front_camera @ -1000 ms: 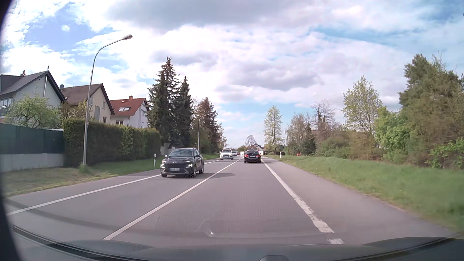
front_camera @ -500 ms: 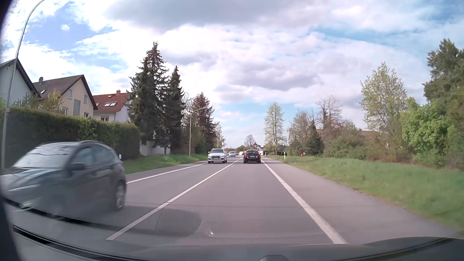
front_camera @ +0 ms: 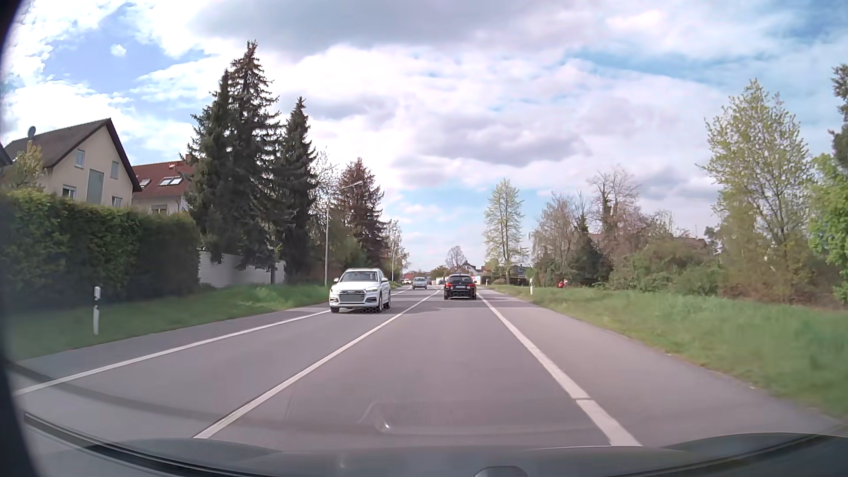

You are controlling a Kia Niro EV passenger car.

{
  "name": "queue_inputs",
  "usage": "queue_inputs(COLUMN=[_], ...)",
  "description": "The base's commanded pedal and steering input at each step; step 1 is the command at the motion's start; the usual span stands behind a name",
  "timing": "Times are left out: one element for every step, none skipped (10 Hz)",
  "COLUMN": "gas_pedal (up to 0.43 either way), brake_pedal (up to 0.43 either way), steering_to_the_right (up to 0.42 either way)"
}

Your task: Follow the waypoints while adhering to traffic rules and regulations

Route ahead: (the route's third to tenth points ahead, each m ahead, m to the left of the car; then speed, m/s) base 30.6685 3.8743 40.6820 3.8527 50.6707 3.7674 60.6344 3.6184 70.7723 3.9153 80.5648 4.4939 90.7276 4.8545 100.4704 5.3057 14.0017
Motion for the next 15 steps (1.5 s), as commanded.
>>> queue_inputs(gas_pedal=[0.02, 0.008, 0.0, 0.0, 0.0, 0.0, 0.0, 0.0, 0.0, 0.0, 0.0, 0.0, 0.0, 0.0, 0.0], brake_pedal=[0.0, 0.0, 0.0, 0.0, 0.0, 0.0, 0.0, 0.0, 0.0, 0.0, 0.0, 0.0, 0.0, 0.0, 0.0], steering_to_the_right=[0.001, 0.001, 0.001, 0.001, 0.001, 0.001, 0.001, 0.001, 0.001, 0.001, 0.001, 0.001, 0.0, 0.001, 0.0])
